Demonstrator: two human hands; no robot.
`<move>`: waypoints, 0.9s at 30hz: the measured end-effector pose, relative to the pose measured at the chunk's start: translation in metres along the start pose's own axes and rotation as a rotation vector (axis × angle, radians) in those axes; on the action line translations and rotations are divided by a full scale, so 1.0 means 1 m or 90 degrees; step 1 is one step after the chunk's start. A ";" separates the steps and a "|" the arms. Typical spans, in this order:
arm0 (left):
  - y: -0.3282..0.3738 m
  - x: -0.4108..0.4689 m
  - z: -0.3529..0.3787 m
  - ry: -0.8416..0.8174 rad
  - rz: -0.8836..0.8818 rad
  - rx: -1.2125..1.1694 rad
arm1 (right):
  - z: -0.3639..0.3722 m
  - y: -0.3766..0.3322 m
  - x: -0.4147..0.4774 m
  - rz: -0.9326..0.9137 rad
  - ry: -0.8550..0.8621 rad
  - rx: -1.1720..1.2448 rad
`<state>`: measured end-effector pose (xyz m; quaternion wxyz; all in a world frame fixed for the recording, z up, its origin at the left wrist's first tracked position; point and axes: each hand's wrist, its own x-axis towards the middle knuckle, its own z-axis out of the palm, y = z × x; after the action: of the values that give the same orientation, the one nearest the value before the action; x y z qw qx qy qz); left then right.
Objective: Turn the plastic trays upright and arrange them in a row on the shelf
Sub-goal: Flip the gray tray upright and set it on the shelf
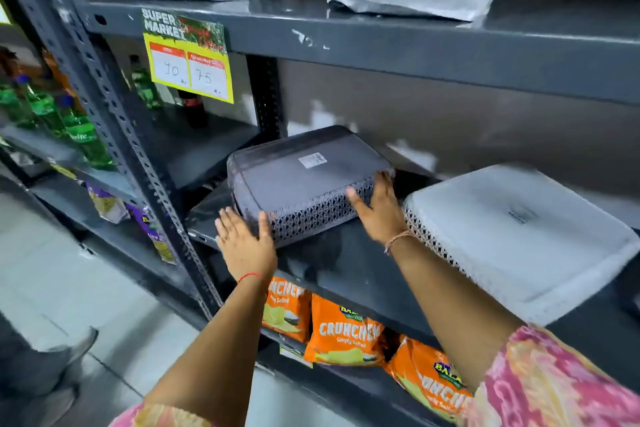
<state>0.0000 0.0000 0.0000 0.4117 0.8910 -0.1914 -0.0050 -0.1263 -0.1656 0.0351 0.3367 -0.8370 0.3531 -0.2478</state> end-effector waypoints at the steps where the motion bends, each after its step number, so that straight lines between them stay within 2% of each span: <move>1: 0.002 0.003 0.005 0.002 -0.048 -0.037 | 0.002 0.001 0.008 0.012 0.016 0.017; 5: 0.002 0.015 0.029 0.000 -0.130 -0.183 | 0.007 0.002 0.043 0.072 0.081 0.062; 9: 0.004 0.021 0.037 0.031 -0.173 -0.291 | -0.005 0.002 0.080 0.195 0.124 -0.003; 13: -0.004 0.034 0.039 0.032 -0.191 -0.311 | -0.004 0.018 0.120 0.337 0.098 0.068; 16: -0.007 0.041 0.038 0.038 -0.189 -0.317 | -0.003 0.017 0.124 0.370 0.054 0.135; 19: -0.004 0.046 0.032 0.051 -0.195 -0.355 | -0.004 0.018 0.127 0.387 0.056 0.126; 21: 0.000 0.050 0.021 0.080 -0.199 -0.373 | -0.008 0.011 0.118 0.356 0.087 0.098; 24: 0.008 0.063 -0.003 0.183 -0.196 -0.421 | -0.014 0.005 0.104 0.199 0.182 0.097; 27: 0.019 0.083 -0.030 0.307 -0.191 -0.580 | -0.027 -0.007 0.086 0.117 0.312 0.280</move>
<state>0.0755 -0.0185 0.0462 0.7838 0.6154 0.0592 0.0585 -0.0872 -0.2378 0.0731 0.4352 -0.6245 0.4354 -0.4806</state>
